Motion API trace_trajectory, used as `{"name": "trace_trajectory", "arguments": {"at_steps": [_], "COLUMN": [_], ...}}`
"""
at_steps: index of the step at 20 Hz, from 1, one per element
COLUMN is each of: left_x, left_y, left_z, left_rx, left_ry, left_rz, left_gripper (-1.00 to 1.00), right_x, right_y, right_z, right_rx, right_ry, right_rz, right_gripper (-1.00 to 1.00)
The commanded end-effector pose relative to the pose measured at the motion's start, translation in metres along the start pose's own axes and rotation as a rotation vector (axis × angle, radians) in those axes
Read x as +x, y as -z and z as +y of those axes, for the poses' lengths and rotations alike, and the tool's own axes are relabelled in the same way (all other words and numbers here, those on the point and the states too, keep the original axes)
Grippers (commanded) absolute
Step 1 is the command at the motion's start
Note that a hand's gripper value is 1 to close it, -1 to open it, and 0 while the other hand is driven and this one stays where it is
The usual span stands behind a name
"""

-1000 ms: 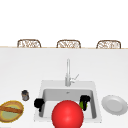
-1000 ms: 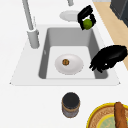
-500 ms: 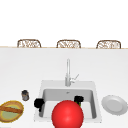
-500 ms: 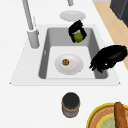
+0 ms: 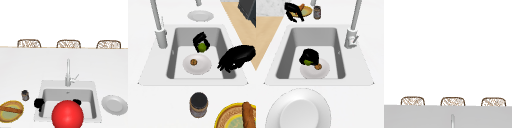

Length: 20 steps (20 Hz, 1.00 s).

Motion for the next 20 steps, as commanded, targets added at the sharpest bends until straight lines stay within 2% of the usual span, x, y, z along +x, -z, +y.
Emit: {"name": "trace_trajectory", "arguments": {"at_steps": [1, 3, 6, 11, 14, 19, 20], "left_x": [0.0, 0.0, 0.0, 0.0, 0.0, 0.0, 0.0], "left_y": [0.0, 0.0, 0.0, 0.0, 0.0, 0.0, 0.0], "left_z": [0.0, 0.0, 0.0, 0.0, 0.0, 0.0, 0.0], "left_rx": [0.0, 0.0, 0.0, 0.0, 0.0, 0.0, 0.0], "left_ry": [0.0, 0.0, 0.0, 0.0, 0.0, 0.0, 0.0], "left_rz": [0.0, 0.0, 0.0, 0.0, 0.0, 0.0, 0.0], "left_gripper": [0.0, 0.0, 0.0, 0.0, 0.0, 0.0, 0.0], "right_x": [-0.002, 0.001, 0.006, 0.008, 0.007, 0.01, 0.009], "right_y": [0.016, 0.027, 0.047, 0.084, 0.088, 0.06, 0.059], "right_z": [0.027, 0.041, 0.046, 0.067, 0.061, 0.047, 0.047], "right_rx": [0.016, 0.026, 0.042, 0.098, 0.146, 0.191, 0.193], "right_ry": [0.008, 0.015, -0.015, -0.01, -0.012, -0.004, -0.001], "right_rz": [0.009, 0.025, 0.023, 0.023, 0.013, -0.001, -0.004], "right_gripper": [1.0, 1.0, 1.0, 1.0, 1.0, 1.0, -1.0]}}
